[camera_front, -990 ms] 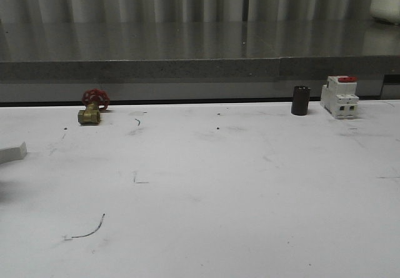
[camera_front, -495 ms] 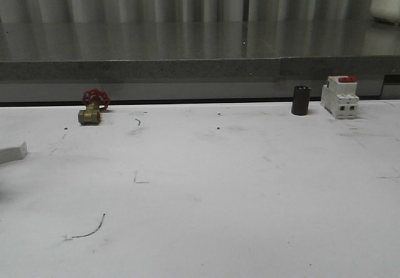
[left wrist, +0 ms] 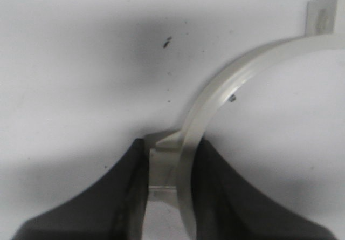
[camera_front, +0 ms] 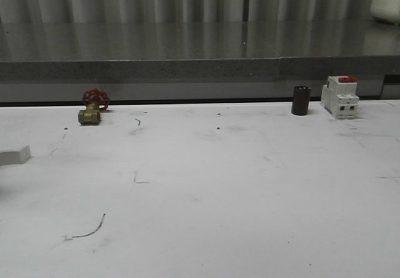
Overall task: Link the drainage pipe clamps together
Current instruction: 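Grasp the white half-ring clamp with the left gripper and lift it, then lower the clamp half onto the table center with the left gripper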
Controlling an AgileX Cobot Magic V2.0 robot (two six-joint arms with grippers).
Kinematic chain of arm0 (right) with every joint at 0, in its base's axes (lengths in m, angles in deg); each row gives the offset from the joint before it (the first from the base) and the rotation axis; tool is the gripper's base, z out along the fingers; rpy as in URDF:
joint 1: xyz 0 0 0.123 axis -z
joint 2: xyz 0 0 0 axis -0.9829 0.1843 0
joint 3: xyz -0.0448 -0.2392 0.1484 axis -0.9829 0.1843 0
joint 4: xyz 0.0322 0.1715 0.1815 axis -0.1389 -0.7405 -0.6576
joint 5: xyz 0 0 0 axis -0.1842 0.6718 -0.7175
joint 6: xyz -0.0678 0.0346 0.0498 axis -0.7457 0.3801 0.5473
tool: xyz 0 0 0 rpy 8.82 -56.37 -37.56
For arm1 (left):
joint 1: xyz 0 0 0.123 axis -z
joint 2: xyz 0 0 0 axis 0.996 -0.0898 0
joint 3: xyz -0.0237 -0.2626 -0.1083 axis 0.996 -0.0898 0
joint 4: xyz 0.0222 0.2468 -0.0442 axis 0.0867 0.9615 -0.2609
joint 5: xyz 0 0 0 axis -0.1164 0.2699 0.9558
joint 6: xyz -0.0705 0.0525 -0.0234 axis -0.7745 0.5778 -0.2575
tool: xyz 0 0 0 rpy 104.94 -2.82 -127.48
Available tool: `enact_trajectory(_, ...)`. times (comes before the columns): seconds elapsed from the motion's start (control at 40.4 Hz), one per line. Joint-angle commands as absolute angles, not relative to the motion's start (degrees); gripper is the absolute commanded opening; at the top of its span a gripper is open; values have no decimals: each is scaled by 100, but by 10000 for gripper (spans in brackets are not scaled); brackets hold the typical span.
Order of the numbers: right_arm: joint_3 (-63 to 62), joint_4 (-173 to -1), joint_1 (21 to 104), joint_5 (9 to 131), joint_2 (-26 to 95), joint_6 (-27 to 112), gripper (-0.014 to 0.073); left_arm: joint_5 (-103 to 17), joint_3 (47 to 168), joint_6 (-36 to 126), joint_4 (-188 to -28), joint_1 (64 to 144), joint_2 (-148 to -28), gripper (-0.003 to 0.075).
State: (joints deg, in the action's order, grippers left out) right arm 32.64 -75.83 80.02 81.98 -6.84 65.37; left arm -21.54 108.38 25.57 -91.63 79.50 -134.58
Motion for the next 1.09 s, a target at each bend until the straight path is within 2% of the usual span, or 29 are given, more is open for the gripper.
enact_trajectory(0.0, 3060, -7600, 8023, 7757, -594, 6483, 653, -2292, 10975, 2555, -9179, 7976, -13214, 113)
enact_trajectory(0.322, 3060, -7600, 8023, 7757, -594, 6483, 653, -1497, 11492, 2254, -9170, 8323, -12950, 113)
enact_trajectory(0.495, 3060, -7600, 8023, 7757, -594, 6483, 653, -729, 12008, 1029, -8814, 8999, -12950, 113)
enact_trajectory(0.816, 3060, -7600, 8023, 7757, -594, 6483, 653, -589, 12865, -576, -8788, 10467, -13034, 118)
enact_trajectory(1.064, 3060, -7600, 8023, 7757, -594, 6483, 653, -10, 13849, -985, -8788, 11012, -13744, 118)
